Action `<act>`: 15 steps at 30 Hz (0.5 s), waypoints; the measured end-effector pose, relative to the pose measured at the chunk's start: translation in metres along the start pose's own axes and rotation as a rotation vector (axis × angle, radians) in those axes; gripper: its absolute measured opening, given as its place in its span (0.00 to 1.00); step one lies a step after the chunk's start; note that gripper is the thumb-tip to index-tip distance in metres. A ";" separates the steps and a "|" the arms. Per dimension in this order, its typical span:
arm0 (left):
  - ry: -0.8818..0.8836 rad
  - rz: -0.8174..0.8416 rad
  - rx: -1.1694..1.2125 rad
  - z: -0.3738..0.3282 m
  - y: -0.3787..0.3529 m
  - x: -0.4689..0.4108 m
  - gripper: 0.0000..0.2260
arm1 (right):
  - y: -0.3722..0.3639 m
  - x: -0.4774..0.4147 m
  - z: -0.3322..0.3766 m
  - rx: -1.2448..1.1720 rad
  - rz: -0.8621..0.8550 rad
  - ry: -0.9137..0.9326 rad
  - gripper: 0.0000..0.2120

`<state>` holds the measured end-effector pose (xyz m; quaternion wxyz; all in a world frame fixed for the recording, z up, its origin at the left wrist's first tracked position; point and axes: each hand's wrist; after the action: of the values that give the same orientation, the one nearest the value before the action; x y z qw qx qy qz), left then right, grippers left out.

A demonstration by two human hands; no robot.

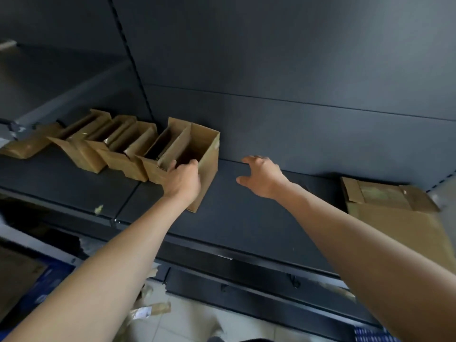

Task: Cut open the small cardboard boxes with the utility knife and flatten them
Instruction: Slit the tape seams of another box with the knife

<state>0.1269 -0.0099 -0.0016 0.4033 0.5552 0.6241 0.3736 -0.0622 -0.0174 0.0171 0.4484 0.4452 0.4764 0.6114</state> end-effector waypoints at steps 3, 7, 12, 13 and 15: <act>-0.012 -0.066 0.154 -0.005 0.009 -0.004 0.08 | -0.006 0.003 -0.004 -0.052 -0.003 -0.103 0.24; 0.059 -0.150 0.445 -0.016 0.031 -0.016 0.11 | -0.008 0.003 -0.023 -0.320 -0.023 -0.309 0.23; 0.421 0.025 1.232 -0.030 0.037 -0.028 0.08 | 0.006 0.003 -0.061 -0.845 -0.110 -0.557 0.35; 0.532 0.098 1.362 -0.032 0.035 -0.029 0.07 | 0.009 0.006 -0.069 -0.985 -0.094 -0.592 0.37; 0.713 0.260 1.535 -0.033 0.023 -0.033 0.06 | 0.013 0.011 -0.085 -1.216 -0.060 -0.601 0.37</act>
<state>0.1075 -0.0407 0.0352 -0.3506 0.5911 0.7251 0.0430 -0.1484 -0.0239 0.0187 0.7486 0.2510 -0.0855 0.6077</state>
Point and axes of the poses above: each hand's wrist, its own x-axis away from the middle knuckle, its own y-axis out of the back of the hand, z = x × y, and after that the axes turned 14 degrees about x, right-handed
